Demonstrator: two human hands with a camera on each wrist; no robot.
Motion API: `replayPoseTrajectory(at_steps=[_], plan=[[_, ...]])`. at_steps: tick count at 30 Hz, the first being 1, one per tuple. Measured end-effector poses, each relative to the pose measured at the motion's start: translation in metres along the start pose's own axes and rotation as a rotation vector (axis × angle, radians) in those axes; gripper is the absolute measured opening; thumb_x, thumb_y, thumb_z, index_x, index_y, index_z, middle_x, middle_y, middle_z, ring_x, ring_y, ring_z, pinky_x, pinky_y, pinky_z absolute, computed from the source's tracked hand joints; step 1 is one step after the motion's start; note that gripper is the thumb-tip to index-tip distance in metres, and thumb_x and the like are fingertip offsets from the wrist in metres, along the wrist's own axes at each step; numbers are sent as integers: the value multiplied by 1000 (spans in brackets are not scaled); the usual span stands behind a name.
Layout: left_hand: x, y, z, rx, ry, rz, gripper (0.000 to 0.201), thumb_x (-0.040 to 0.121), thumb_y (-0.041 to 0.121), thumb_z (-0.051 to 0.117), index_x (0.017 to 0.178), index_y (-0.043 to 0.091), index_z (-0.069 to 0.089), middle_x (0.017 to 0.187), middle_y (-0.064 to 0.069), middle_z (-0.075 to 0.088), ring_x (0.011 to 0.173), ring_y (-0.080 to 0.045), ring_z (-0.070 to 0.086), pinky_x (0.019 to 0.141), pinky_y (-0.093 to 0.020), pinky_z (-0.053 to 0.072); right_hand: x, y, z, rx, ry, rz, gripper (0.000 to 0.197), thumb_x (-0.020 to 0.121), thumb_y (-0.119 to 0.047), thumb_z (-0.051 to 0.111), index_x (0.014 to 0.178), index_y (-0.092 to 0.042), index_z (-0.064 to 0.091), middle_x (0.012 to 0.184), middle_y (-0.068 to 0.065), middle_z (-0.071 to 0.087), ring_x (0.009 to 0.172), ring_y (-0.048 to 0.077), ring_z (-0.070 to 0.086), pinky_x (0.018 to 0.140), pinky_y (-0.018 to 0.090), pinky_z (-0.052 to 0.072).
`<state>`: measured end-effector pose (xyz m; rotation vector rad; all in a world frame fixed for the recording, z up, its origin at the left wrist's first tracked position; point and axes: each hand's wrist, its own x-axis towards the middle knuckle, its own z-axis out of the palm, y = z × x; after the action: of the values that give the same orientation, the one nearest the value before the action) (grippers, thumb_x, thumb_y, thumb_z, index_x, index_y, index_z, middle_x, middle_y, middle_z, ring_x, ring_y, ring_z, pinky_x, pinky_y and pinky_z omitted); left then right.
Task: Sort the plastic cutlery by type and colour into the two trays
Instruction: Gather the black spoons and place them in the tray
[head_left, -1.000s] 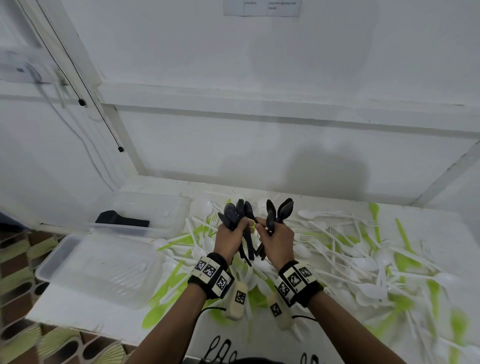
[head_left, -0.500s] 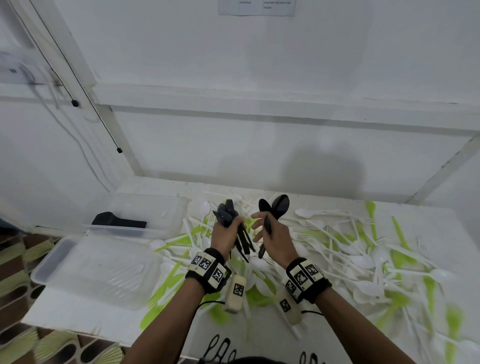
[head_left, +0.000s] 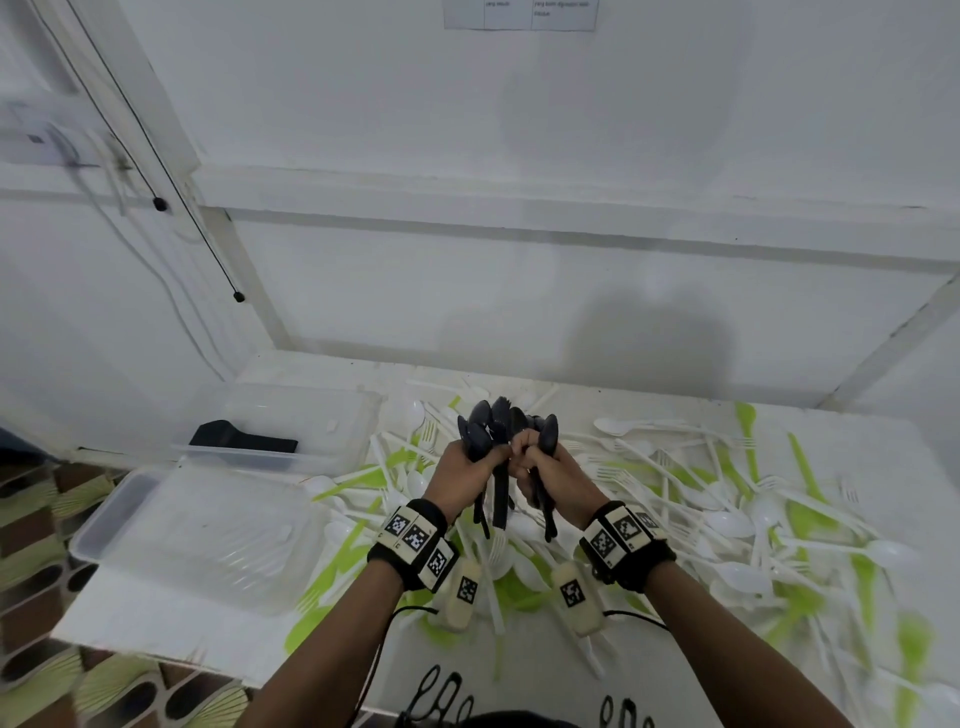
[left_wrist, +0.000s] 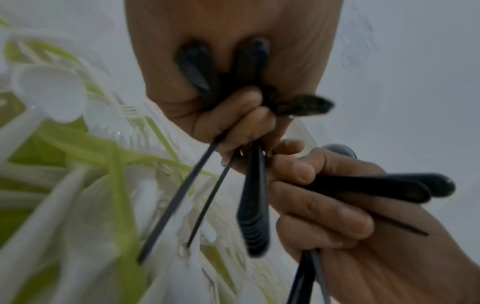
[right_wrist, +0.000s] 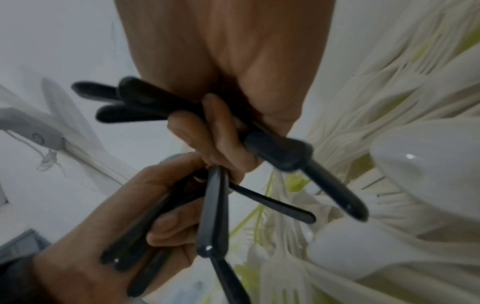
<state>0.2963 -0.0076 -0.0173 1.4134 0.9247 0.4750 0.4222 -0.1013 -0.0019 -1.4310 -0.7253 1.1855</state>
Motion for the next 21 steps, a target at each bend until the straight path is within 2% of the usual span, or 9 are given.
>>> replayPoseTrajectory(at_steps=[2, 4, 6, 8, 11, 15, 18, 20, 21], plan=[[-2, 1, 0, 21, -13, -7, 20, 97, 24, 68, 100, 6, 75, 88, -7, 78, 86, -20, 75, 72, -22, 56, -2, 1, 0, -19, -29, -10, 29, 94, 8, 27, 84, -15, 42, 61, 3, 35, 46, 13, 30, 42, 21, 29], [-5, 5, 2, -5, -25, -24, 19, 99, 22, 65, 98, 4, 72, 70, 2, 74, 67, -10, 70, 58, -15, 49, -5, 0, 0, -11, -62, -19, 28, 91, 8, 28, 82, -15, 40, 62, 5, 34, 48, 15, 29, 43, 21, 30], [-7, 8, 3, -11, -28, -40, 16, 100, 20, 63, 95, 6, 68, 49, 11, 59, 44, 0, 53, 44, -13, 37, -6, -2, -2, 42, -93, -18, 22, 84, 4, 33, 81, -16, 40, 62, 6, 36, 45, 16, 29, 39, 22, 29], [-7, 9, 1, -12, -45, -60, 17, 99, 22, 63, 95, 6, 66, 44, 10, 47, 39, -7, 41, 42, -20, 27, -6, -5, -5, 78, -129, 4, 17, 77, 1, 37, 81, -16, 39, 62, 9, 38, 39, 17, 33, 38, 21, 31], [-6, 6, -3, -87, -91, -95, 19, 98, 25, 64, 91, 8, 63, 50, -2, 36, 39, -12, 30, 43, -28, 16, -9, -11, -7, 103, -209, 68, 17, 72, -1, 41, 80, -16, 38, 63, 11, 38, 41, 21, 42, 42, 25, 35], [-10, 8, -3, -132, -90, -108, 29, 97, 33, 68, 96, 5, 64, 56, -6, 40, 38, -10, 30, 39, -24, 18, -11, -19, -9, 9, -260, 91, 18, 73, -3, 41, 83, -16, 35, 65, 13, 39, 52, 28, 50, 48, 31, 40], [-9, 14, -2, -93, -73, -60, 36, 98, 30, 66, 95, -6, 63, 53, -5, 37, 36, -11, 31, 37, -22, 22, -14, -26, -9, -76, -291, 99, 18, 77, -4, 39, 88, -17, 32, 68, 15, 42, 62, 35, 58, 57, 35, 51], [-8, 17, -1, -61, -27, -29, 30, 97, 24, 67, 87, -4, 64, 51, -5, 45, 38, -12, 41, 39, -22, 31, -18, -29, -7, -128, -319, 106, 18, 84, -2, 35, 92, -18, 30, 74, 18, 45, 70, 40, 62, 64, 43, 54], [-8, 19, 0, -66, 17, -12, 25, 94, 20, 69, 83, -1, 65, 53, -6, 54, 43, -14, 51, 45, -23, 40, -20, -30, -5, -155, -331, 99, 20, 88, 1, 33, 94, -18, 30, 78, 19, 48, 72, 43, 63, 66, 46, 55]])
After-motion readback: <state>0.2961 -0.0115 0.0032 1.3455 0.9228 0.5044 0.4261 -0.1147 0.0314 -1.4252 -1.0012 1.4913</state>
